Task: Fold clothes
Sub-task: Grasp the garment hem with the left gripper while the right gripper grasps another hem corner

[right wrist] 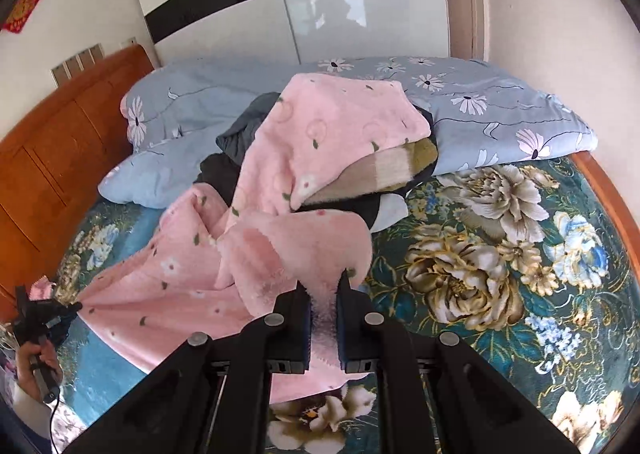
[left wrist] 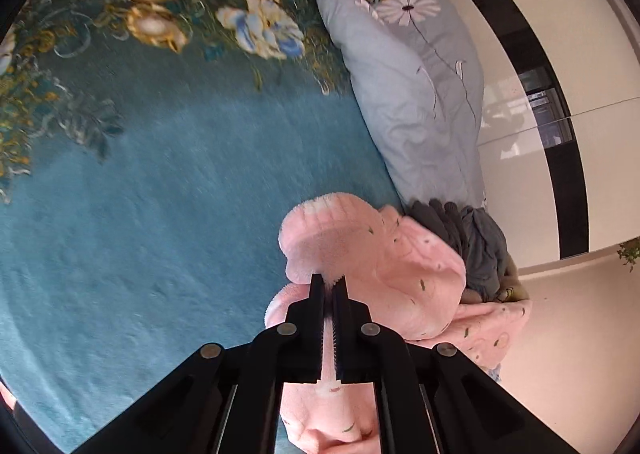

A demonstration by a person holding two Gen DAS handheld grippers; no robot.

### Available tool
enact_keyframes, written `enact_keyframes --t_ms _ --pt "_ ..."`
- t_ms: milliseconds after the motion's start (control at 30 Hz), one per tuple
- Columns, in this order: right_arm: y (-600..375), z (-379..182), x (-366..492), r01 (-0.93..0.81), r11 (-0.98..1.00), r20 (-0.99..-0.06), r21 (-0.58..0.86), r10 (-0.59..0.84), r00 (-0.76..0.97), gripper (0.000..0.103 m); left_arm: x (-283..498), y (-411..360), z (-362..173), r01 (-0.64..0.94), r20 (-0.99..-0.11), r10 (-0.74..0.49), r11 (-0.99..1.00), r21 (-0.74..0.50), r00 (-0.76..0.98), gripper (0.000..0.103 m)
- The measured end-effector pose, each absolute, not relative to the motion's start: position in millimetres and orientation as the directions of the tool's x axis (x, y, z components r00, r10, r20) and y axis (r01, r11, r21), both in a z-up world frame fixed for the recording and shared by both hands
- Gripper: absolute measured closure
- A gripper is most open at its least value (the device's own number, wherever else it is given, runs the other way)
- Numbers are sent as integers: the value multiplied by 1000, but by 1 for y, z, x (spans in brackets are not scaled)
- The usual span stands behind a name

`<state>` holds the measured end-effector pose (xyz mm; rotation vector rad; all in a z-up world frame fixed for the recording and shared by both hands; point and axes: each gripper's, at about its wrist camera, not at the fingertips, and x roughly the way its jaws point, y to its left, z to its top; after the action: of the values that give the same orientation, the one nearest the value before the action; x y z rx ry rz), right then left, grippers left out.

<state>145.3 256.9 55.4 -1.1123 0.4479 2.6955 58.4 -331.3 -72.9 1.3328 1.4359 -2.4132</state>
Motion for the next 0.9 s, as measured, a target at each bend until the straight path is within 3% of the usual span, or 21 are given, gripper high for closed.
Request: enact_keyframes --t_ms 133,233,400,567,700,900 --pt "275 74 182 -283 -924 -635 259 59 -770 94 87 -341 -65 405 -716 331 -647 -646 -614 99" --pt "309 68 216 -338 -897 -610 285 103 -786 94 98 -319 -102 407 -772 335 -699 -588 -540 99" --pt "384 -20 266 -589 -753 -774 294 174 -609 94 107 -289 -158 473 -836 356 -700 -535 -419 99" --pt "410 -70 304 -693 -637 -834 338 138 -534 94 96 -284 -162 504 -857 330 -702 -503 -396 99" --pt "415 -45 271 -643 -673 -804 366 120 -583 94 76 -293 -134 505 -839 297 -690 -519 -456 99" --pt "406 51 212 -418 -797 -626 435 66 -777 94 68 -301 -95 471 -799 277 -687 -554 -534 99"
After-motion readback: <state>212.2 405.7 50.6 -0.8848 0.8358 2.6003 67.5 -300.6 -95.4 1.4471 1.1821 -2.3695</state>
